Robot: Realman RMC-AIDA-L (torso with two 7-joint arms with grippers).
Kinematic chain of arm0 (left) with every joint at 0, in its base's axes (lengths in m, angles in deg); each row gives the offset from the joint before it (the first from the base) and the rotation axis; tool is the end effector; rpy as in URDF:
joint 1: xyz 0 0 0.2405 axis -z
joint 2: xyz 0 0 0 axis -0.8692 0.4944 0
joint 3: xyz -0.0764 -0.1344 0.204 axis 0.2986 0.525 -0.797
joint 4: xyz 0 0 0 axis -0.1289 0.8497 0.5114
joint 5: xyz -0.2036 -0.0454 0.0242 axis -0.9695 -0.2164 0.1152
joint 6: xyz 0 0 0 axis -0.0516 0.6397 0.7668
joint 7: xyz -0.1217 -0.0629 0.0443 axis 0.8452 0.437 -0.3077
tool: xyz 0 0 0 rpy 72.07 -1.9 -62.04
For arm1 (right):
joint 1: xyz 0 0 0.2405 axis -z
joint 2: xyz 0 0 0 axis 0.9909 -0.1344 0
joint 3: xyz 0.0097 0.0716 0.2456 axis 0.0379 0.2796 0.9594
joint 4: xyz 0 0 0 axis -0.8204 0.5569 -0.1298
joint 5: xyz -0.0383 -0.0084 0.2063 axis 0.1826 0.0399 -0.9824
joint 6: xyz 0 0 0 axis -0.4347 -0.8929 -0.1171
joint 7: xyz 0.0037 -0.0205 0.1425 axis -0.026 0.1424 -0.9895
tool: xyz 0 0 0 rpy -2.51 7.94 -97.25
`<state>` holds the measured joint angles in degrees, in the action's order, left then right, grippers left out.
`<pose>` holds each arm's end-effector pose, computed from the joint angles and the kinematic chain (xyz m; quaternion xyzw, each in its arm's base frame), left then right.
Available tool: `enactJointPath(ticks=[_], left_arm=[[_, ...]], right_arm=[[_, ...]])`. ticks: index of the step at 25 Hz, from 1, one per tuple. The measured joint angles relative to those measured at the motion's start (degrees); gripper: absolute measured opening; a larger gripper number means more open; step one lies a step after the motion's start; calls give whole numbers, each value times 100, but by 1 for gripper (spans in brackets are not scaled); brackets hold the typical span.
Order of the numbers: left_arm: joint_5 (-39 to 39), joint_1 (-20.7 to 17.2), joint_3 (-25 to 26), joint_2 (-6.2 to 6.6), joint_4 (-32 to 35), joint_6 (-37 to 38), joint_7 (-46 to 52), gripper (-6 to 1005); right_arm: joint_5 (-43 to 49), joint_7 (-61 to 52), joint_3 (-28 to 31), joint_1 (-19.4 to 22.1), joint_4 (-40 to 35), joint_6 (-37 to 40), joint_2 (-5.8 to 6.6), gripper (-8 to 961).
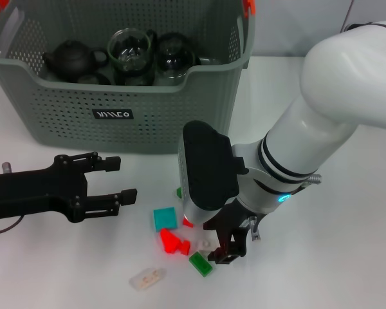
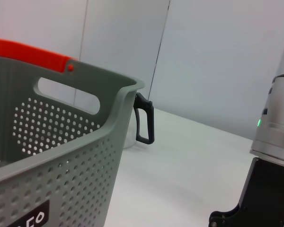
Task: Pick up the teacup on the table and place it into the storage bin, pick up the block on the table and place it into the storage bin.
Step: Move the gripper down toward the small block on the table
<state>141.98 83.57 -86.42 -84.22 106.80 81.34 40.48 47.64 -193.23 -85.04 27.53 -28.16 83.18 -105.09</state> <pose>-0.2949 0.2837 0.0246 -0.9374 -0.2073 -0.2363 0.1501 0.1179 0.3308 -0.1429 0.9687 0.0601 0.2403 0.0167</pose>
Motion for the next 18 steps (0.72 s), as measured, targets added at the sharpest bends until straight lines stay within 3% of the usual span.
enactJointPath(ticks=[5, 11, 18], left_arm=[[0, -9, 0, 0, -26, -27, -18, 764], [0, -9, 55, 0, -67, -38, -65, 764], [0, -27, 62, 0, -67, -37, -98, 764]], right_arm=[[-1, 0, 0, -8, 63, -31, -2, 576], [-58, 0, -23, -10, 66, -45, -5, 357], [-94, 0, -122, 18, 66, -113, -8, 343]])
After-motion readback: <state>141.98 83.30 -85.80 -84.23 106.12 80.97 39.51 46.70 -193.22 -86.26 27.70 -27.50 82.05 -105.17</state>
